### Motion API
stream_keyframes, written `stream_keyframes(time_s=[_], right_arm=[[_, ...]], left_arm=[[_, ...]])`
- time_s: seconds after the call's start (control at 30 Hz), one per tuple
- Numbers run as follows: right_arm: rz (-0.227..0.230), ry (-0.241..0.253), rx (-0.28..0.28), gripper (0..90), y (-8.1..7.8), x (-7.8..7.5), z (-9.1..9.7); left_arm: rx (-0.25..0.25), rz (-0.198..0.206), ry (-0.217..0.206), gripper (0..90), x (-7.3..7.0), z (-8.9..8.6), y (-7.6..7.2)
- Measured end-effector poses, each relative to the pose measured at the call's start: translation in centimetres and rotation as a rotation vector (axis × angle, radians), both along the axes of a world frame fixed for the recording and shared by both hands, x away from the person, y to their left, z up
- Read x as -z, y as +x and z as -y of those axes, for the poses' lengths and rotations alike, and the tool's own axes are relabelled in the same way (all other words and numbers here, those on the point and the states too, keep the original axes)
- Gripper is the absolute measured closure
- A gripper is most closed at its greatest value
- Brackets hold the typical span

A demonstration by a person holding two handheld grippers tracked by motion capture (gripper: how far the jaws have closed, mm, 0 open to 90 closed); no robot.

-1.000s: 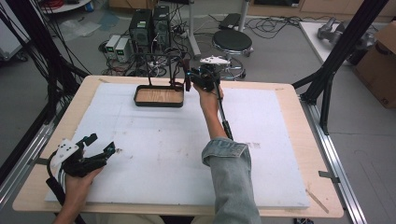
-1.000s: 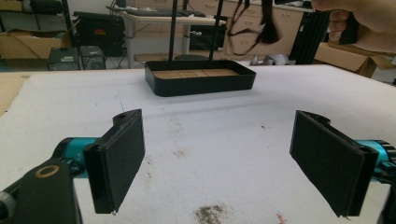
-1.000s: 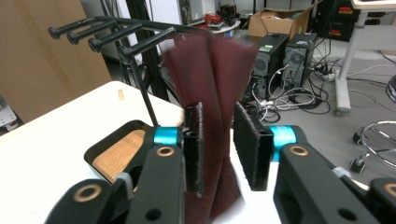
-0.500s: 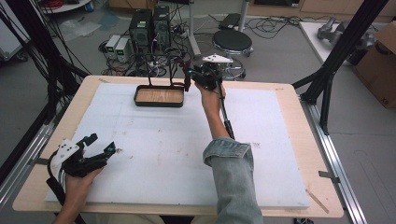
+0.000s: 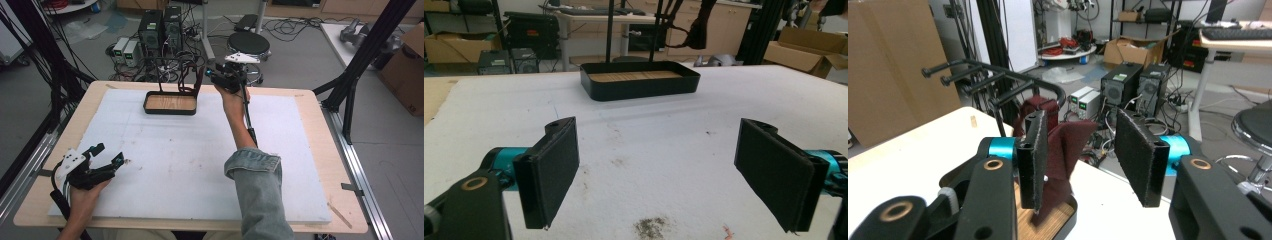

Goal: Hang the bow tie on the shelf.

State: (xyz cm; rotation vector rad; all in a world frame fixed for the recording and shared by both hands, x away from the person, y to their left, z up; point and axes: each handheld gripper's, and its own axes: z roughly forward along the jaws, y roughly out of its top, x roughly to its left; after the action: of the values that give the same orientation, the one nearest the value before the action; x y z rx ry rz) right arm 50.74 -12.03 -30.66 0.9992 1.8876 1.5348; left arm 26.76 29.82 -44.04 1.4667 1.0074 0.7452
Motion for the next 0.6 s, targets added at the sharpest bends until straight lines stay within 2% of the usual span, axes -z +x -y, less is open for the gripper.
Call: stream_keyframes(time_s=[0.03, 0.13, 0.17, 0.37, 0.6], right_arm=[[0.011, 0.007, 0.004, 52.0, -0.3, -0.4, 0.4], [0.018, 0.015, -0.001, 50.2, -0.6, -0.9, 0.8], [0.026, 0.023, -0.005, 46.6, -0.9, -1.3, 1.2], [0.037, 0.05, -0.024, 37.3, -1.9, -2.3, 2.5], [0.056, 0.062, -0.005, 27.3, -3.1, -3.5, 3.9]], left_arm=[[-0.001, 0.0, -0.002, 18.4, 0.0, 0.0, 0.0], [-0.001, -0.003, 0.004, 18.4, 0.1, 0.0, 0.0], [-0.001, -0.004, 0.005, 18.3, 0.1, 0.1, 0.0], [-0.004, 0.0, 0.013, 18.3, 0.1, 0.1, 0.0], [-0.002, -0.005, 0.019, 18.3, 0.1, 0.2, 0.0]])
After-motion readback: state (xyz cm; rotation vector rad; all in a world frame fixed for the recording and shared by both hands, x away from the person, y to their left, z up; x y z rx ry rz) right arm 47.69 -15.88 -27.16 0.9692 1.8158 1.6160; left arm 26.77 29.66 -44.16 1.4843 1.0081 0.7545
